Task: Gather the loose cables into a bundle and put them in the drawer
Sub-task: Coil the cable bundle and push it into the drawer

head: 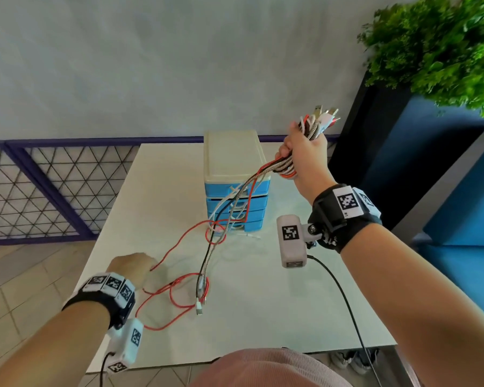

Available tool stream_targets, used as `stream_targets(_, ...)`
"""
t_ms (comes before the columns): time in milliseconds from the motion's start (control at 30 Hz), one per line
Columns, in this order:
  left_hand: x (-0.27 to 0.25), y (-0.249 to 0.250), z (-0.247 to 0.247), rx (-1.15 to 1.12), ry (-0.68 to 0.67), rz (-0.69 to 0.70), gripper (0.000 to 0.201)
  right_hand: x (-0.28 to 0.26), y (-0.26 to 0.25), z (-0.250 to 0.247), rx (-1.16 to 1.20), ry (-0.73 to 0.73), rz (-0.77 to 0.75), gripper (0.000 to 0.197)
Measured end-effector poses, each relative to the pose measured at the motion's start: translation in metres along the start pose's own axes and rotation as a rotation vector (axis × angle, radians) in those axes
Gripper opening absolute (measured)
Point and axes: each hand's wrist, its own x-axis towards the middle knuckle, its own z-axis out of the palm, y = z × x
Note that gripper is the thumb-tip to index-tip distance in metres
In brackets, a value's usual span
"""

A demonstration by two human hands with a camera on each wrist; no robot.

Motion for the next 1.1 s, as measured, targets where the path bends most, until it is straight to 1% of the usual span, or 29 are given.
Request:
stream_targets(67,0.004,0.011,-0.012,-0.069,0.097,0.029,0.024,-0.003,0.005,0.002,-0.017,-0.009,0.015,0.026)
stream_targets(100,0.006,0.019,-0.019,-0.135,0.165,0.05,0.029,-0.005,0.008,0.005,-0.029,-0.02,0.023,0.026)
stream_targets(167,0.008,0.035,-0.037,-0.286,0.305,0.103,0.055,-0.008,0.014,0.01,-0.05,-0.039,0.039,0.026)
stream_targets(200,0.007,0.045,-0.048,-0.363,0.368,0.14,0.063,-0.01,0.016,0.012,-0.055,-0.048,0.047,0.027)
stream_targets(233,0.008,0.053,-0.057,-0.428,0.421,0.187,0.066,-0.011,0.018,0.014,-0.055,-0.058,0.056,0.027)
stream_targets(300,0.01,0.069,-0.071,-0.477,0.471,0.277,0.059,-0.013,0.021,0.017,-0.046,-0.076,0.069,0.027)
stream_targets(333,0.012,0.075,-0.075,-0.479,0.477,0.301,0.049,-0.014,0.021,0.019,-0.046,-0.083,0.073,0.027)
stream_targets(400,0.012,0.081,-0.08,-0.456,0.493,0.267,0.024,-0.014,0.021,0.02,-0.058,-0.084,0.074,0.027)
stream_targets(467,0.011,0.077,-0.079,-0.415,0.533,0.212,0.013,-0.012,0.019,0.019,-0.062,-0.064,0.063,0.025)
stream_targets(533,0.006,0.067,-0.071,-0.416,0.529,0.161,0.007,-0.008,0.015,0.015,-0.05,-0.025,0.048,0.022)
stream_targets(600,0.001,0.052,-0.058,-0.41,0.46,0.094,0.007,-0.004,0.011,0.011,-0.023,0.015,0.039,0.022)
stream_targets(667,-0.003,0.039,-0.042,-0.328,0.363,0.013,0.007,0.0,0.008,0.007,-0.012,0.046,0.034,0.023)
stream_targets(700,-0.004,0.033,-0.033,-0.324,0.3,-0.049,0.013,0.001,0.007,0.006,-0.01,0.055,0.034,0.023)
stream_targets(767,-0.002,0.027,-0.019,-0.393,0.164,-0.165,0.035,0.001,0.005,0.005,-0.01,0.061,0.03,0.023)
stream_targets(800,-0.001,0.027,-0.015,-0.424,0.103,-0.22,0.041,0.0,0.006,0.005,-0.016,0.063,0.025,0.023)
stream_targets(833,-0.001,0.028,-0.012,-0.443,0.066,-0.262,0.042,0.0,0.006,0.005,-0.023,0.065,0.015,0.023)
stream_targets(900,-0.005,0.031,-0.011,-0.438,0.03,-0.316,0.036,-0.001,0.007,0.006,-0.029,0.087,-0.007,0.023)
stream_targets(933,-0.007,0.031,-0.01,-0.454,0.034,-0.321,0.03,0.0,0.007,0.006,-0.034,0.1,-0.019,0.023)
stream_targets(967,-0.007,0.029,-0.008,-0.527,0.044,-0.322,0.023,0.001,0.006,0.006,-0.05,0.112,-0.032,0.023)
stream_targets(1000,-0.004,0.025,-0.003,-0.626,0.072,-0.292,0.018,0.003,0.006,0.005,-0.08,0.121,-0.045,0.023)
stream_targets(1033,0.0,0.022,0.002,-0.756,0.122,-0.244,0.02,0.004,0.005,0.003,-0.12,0.13,-0.056,0.023)
stream_targets(1100,0.009,0.015,0.004,-0.989,0.214,-0.151,0.03,0.005,0.004,0.0,-0.175,0.142,-0.072,0.021)
